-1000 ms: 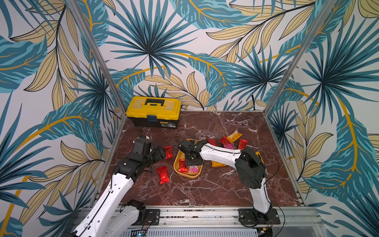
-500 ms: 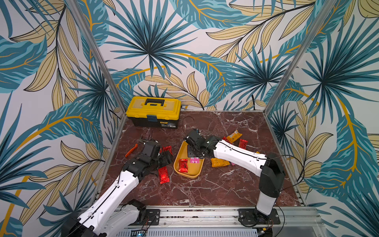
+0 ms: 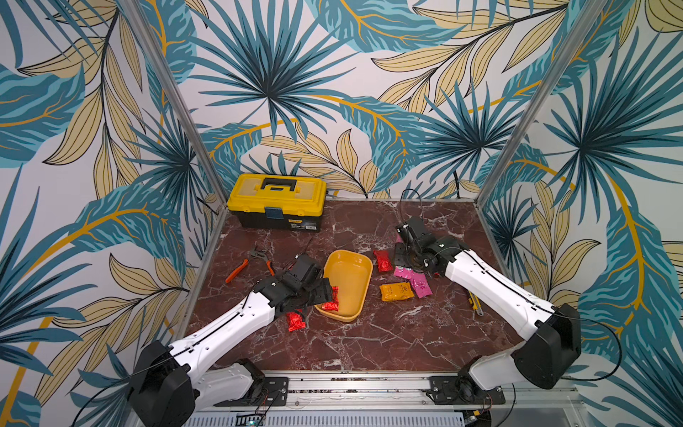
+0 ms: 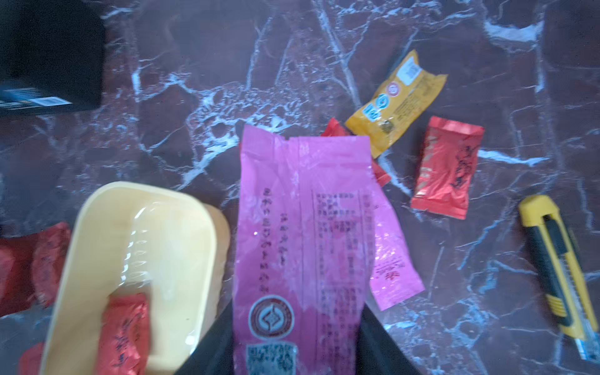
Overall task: Take the tea bags out of the storage box
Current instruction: Place the tea bag at the center of the board.
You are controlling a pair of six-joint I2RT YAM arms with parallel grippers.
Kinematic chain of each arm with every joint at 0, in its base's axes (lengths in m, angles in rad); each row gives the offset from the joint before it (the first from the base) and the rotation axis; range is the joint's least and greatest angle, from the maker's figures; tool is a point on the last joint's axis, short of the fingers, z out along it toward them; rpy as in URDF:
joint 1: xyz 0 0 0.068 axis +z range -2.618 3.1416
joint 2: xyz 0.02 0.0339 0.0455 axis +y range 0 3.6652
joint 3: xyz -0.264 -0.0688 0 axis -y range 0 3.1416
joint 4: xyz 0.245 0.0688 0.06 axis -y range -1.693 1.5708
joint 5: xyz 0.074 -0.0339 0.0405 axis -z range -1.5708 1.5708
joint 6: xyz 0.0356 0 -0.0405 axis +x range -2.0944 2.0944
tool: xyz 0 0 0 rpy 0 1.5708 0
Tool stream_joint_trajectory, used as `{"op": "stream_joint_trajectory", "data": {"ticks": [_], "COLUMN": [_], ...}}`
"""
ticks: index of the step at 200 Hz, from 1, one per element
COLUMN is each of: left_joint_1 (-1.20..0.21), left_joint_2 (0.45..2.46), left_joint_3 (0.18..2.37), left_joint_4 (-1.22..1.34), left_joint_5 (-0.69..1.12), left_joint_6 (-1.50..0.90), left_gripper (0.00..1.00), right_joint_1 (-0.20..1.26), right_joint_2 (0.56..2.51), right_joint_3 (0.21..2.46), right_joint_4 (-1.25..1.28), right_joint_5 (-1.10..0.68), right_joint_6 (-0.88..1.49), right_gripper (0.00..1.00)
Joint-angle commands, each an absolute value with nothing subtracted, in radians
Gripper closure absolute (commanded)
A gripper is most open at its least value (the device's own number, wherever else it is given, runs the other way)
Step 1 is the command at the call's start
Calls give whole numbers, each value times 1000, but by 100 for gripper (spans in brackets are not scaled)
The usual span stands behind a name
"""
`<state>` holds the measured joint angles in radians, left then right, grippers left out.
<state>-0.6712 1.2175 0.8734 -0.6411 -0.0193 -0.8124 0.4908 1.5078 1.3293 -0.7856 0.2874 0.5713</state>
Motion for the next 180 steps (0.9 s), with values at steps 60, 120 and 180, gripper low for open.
{"op": "stream_joint_trajectory", "data": {"ticks": [60,120,180], "left_joint_1": [-720,-731,-746], "left_joint_2": [1361,1435,1509], "left_joint_3": [1068,1120,1163], "left_joint_4": [-808,-839,-867], "left_joint_5": [-142,-143,-170], "left_joint_6": [-635,-600,-580], "left_gripper": [20,21,21], "right_joint_1": [351,310,301], "right_joint_2": [1982,2198,2277], "right_joint_3": [1773,1991,2080], "right_joint_4": [-856,-891,-910], "right_joint_5": [261,233,196], "right_joint_6": [396,379,362], "right_gripper": [49,50,38]}}
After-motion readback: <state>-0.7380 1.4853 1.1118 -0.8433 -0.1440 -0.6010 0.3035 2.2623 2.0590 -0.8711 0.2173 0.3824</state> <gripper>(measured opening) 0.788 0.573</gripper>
